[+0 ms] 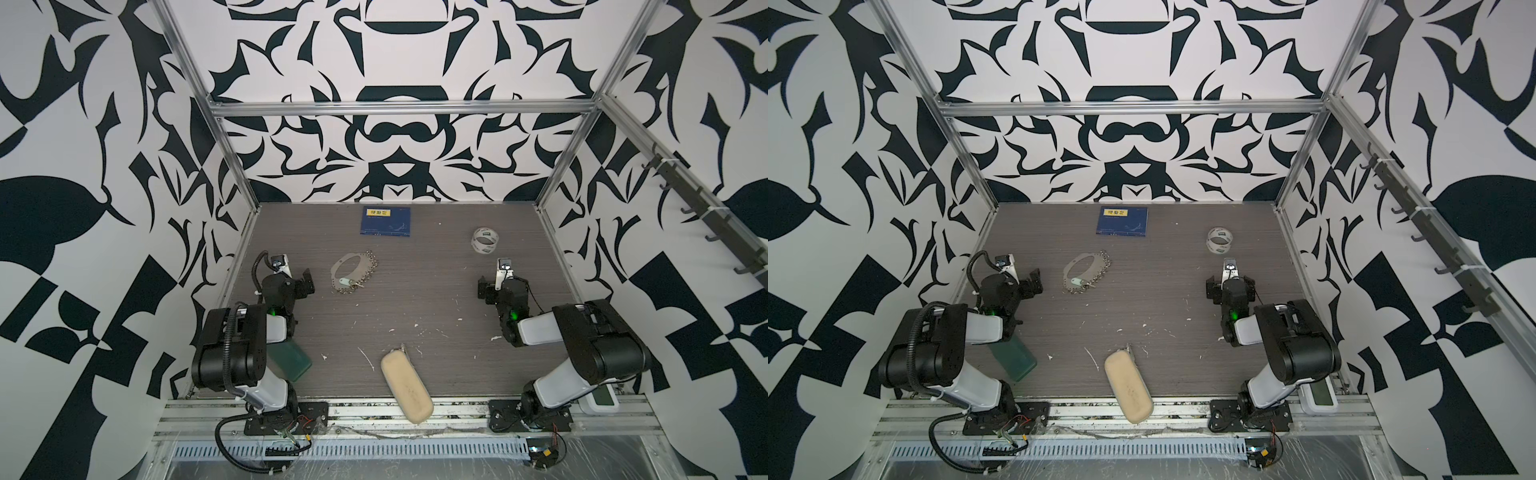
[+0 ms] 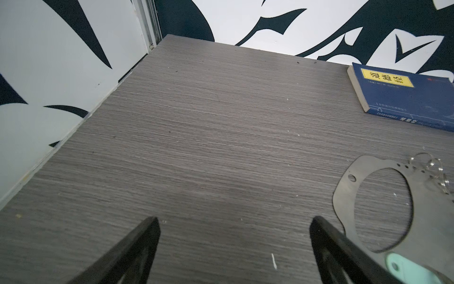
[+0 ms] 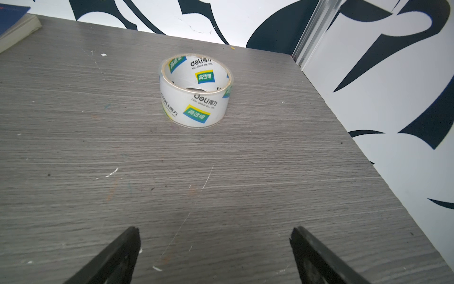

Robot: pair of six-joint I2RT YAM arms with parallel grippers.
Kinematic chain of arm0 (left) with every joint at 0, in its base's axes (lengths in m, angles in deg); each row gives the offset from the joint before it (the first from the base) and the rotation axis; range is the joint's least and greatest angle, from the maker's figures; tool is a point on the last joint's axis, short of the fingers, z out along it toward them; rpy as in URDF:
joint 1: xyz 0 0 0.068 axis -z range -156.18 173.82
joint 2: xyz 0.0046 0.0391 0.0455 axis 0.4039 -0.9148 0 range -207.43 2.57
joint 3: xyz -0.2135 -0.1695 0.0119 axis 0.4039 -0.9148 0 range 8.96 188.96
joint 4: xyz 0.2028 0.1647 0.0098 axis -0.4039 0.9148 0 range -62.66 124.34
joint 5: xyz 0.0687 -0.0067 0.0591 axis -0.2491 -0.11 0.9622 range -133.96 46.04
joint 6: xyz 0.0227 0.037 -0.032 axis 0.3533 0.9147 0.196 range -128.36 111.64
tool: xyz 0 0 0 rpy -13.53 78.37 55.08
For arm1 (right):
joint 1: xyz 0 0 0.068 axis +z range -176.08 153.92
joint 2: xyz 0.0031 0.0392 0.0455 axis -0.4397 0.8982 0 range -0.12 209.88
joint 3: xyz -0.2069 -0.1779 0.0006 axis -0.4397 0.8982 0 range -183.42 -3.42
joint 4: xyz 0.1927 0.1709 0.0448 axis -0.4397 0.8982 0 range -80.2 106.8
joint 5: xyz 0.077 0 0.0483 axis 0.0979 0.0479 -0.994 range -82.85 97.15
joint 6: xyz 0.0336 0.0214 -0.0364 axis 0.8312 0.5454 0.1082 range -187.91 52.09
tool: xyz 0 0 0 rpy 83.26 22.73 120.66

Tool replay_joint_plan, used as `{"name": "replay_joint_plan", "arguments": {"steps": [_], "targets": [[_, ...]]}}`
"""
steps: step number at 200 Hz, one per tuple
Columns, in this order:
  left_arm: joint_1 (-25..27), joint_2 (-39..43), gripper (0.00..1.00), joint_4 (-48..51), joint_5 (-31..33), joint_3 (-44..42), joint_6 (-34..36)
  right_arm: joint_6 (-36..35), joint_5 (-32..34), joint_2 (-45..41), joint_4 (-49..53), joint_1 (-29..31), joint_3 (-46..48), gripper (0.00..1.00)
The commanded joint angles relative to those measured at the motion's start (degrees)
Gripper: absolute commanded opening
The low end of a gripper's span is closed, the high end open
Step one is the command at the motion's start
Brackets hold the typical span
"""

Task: Remove the keys from the keyring

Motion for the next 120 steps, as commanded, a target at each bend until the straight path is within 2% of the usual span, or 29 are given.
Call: {"name": "replay_joint_plan", "arguments": {"steps": [1, 46, 62, 74, 90, 103, 120], "targets": [[-0.1, 0.7, 0.99, -0.3, -0.7, 1.1, 0.3, 0.5, -0.1, -1.2, -1.2, -0.2, -1.5, 1.00], [-0.1, 1.0, 0.99, -1.4, -0.4, 0.5, -0.1, 0.1, 0.3, -1.6, -2.7, -0.2, -0.6, 1.00], [0.7, 4.7, 0.99, 0.5, 1.0, 0.3, 0.1, 0.0, 3.1, -5.8, -3.0, 1.0, 1.1, 0.99], [1.8, 10.1, 0.99, 9.7, 4.5, 2.6, 0.0, 0.7, 5.5, -11.4, 2.4, 1.9, 1.1, 0.99], [2.1, 15.8, 0.99, 25.5, 4.7, 8.8, -2.6, 4.5, 6.5, -19.8, 18.1, 2.6, -2.1, 1.00], [2.2, 16.7, 0.99, 38.1, 4.8, 14.8, -6.1, 7.1, 7.1, -24.6, 28.7, 2.9, -4.9, 1.00], [3.2, 16.6, 0.99, 51.8, 3.3, 22.3, -9.5, 9.6, 6.5, -28.8, 37.1, 3.2, -7.5, 1.00]]}}
